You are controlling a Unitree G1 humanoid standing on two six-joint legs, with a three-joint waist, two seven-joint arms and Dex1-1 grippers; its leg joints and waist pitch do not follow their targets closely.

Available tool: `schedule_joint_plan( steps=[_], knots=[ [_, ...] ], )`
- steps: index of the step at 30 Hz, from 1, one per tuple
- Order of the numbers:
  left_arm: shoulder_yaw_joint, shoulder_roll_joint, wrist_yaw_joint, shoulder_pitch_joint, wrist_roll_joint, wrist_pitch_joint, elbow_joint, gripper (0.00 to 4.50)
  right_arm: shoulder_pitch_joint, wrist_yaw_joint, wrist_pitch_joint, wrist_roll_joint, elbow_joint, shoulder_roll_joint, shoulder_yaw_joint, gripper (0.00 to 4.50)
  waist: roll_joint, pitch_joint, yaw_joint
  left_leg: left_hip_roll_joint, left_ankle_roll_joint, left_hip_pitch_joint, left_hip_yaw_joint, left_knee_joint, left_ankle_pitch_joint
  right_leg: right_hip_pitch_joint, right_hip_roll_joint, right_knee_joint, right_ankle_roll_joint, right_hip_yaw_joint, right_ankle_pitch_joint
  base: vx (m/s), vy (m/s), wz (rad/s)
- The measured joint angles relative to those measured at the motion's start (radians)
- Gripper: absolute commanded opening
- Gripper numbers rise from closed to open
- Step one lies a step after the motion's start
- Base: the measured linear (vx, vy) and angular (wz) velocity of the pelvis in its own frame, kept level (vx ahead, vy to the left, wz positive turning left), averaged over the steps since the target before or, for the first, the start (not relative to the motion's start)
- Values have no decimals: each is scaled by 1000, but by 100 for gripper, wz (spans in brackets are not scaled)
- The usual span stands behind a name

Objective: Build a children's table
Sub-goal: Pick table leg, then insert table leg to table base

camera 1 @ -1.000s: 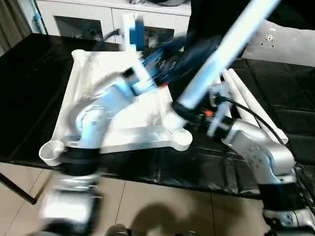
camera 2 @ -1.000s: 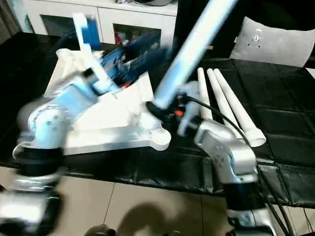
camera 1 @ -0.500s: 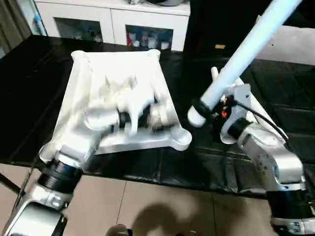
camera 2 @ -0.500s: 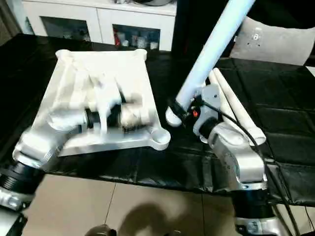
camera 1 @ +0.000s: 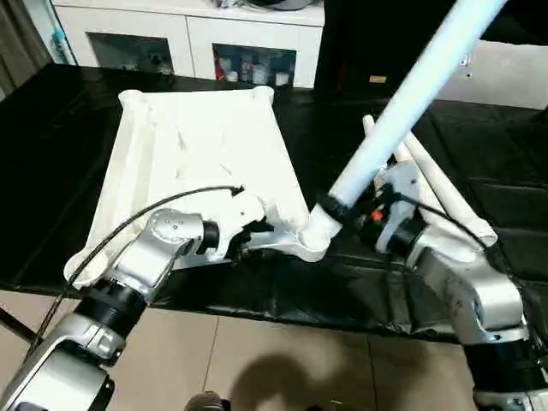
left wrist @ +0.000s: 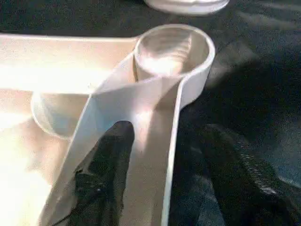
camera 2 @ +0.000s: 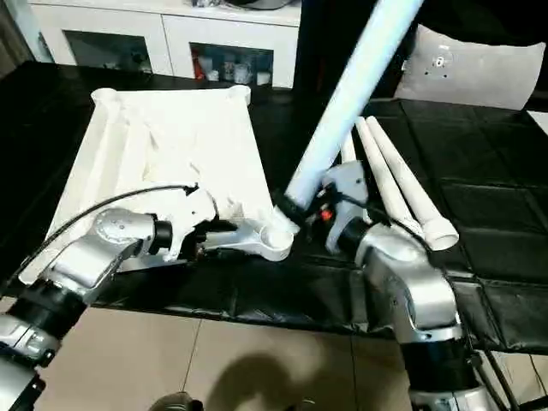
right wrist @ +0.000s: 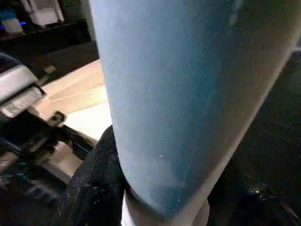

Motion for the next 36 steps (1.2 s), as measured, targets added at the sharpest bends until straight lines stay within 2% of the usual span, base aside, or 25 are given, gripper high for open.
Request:
schedule_joint_plan(
  steps=[1, 9, 11, 16, 17, 26, 28, 36],
  knots=[
    [0, -1, -3, -1, 3, -5, 9, 228, 0, 3, 2, 7, 0, 0, -1, 189, 0, 0, 0, 0, 0, 0, 0, 0, 0, 0, 0, 0, 0, 0, 0, 0, 0, 0],
    [1, -10, -35, -36, 29, -13, 75, 169, 0, 26, 1, 12, 0, -1, 21, 189, 1, 0, 1, 0, 0, 0, 0, 0, 0, 0, 0, 0, 0, 0, 0, 0, 0, 0],
    [1, -13, -37, -38, 32, -9, 83, 139, 0, 26, 1, 10, 2, -1, 21, 189, 1, 0, 1, 0, 0, 0, 0, 0, 0, 0, 0, 0, 0, 0, 0, 0, 0, 0],
    [3, -28, -41, -63, 46, -10, 125, 114, -27, 26, 5, -11, 21, -2, 35, 189, 1, -1, 1, 0, 0, 1, 0, 0, 0, 0, 0, 0, -3, 0, 2, 0, 0, 0],
    [3, -31, -43, -67, 48, -10, 133, 94, -34, 25, 7, -14, 25, -2, 40, 189, 1, -1, 1, 0, 0, 1, 0, 0, 0, 0, 0, 0, -3, 0, 2, 0, 0, 0],
    [1, -35, -74, -77, 71, -26, 147, 38, -76, 28, 32, -47, 100, -7, 75, 189, 1, -1, 0, 0, 0, 2, 0, 0, 0, 1, -1, 0, -4, 0, 3, 0, 0, 0],
    [0, -31, -86, -78, 83, -44, 147, 11, -85, 28, 42, -57, 124, -7, 84, 189, 1, -1, 0, 0, 0, 1, 0, 0, 0, 0, -1, 0, -3, 0, 3, 0, 0, 0],
    [-18, -10, -148, -71, 93, -128, 136, 0, -124, 66, 48, -68, 170, -23, 107, 189, 1, -1, 0, 0, 0, 0, 2, -6, 0, -1, -1, -6, -2, 0, 2, 0, 0, 0]
  ],
)
